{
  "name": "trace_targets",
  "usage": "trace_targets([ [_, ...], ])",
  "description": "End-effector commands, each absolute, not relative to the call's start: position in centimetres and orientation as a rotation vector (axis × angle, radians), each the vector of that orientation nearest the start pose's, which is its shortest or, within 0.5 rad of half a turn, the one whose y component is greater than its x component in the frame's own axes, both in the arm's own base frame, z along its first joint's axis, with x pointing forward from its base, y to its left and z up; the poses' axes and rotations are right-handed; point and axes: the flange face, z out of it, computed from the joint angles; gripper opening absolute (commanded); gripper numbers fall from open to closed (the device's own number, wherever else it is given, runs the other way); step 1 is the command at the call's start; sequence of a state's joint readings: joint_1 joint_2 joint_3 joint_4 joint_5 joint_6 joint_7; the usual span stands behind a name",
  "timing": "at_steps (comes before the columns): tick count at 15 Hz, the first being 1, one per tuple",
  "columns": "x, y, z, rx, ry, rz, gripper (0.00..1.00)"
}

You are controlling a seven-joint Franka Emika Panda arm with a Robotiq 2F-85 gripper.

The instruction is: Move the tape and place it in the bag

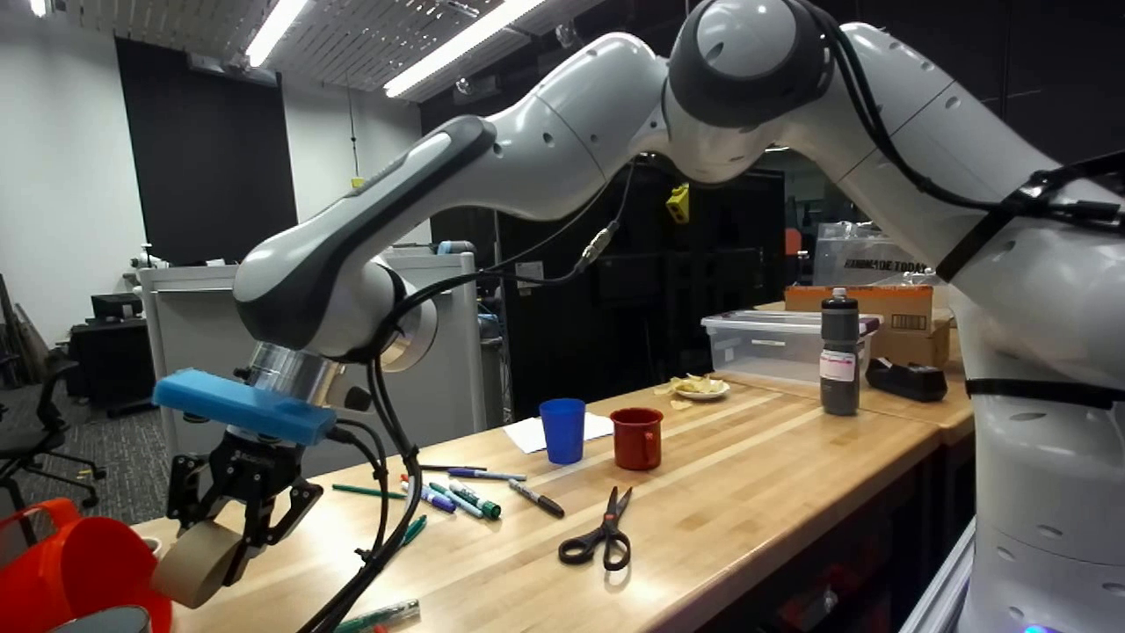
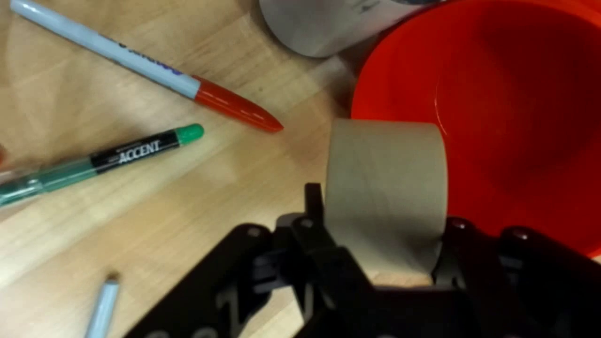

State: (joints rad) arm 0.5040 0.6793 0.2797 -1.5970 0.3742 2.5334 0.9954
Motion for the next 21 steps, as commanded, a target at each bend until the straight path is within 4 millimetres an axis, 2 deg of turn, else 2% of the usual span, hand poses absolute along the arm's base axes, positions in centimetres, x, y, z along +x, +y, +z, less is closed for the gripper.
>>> trace_targets([
  [1, 52.6, 49.3, 27.5, -2.564, 0.762, 0.186, 0.19],
  [8, 52.3, 50.4, 28.0, -2.554, 0.761, 0.12, 0.19],
  [12, 52.3, 51.2, 27.7, -2.553, 0.765, 0.097, 0.19],
  [17, 51.8, 53.0, 27.2, -2.57, 0.752, 0.076, 0.19],
  [21, 51.7, 54.6, 27.8, -2.578, 0.733, 0.037, 0.19],
])
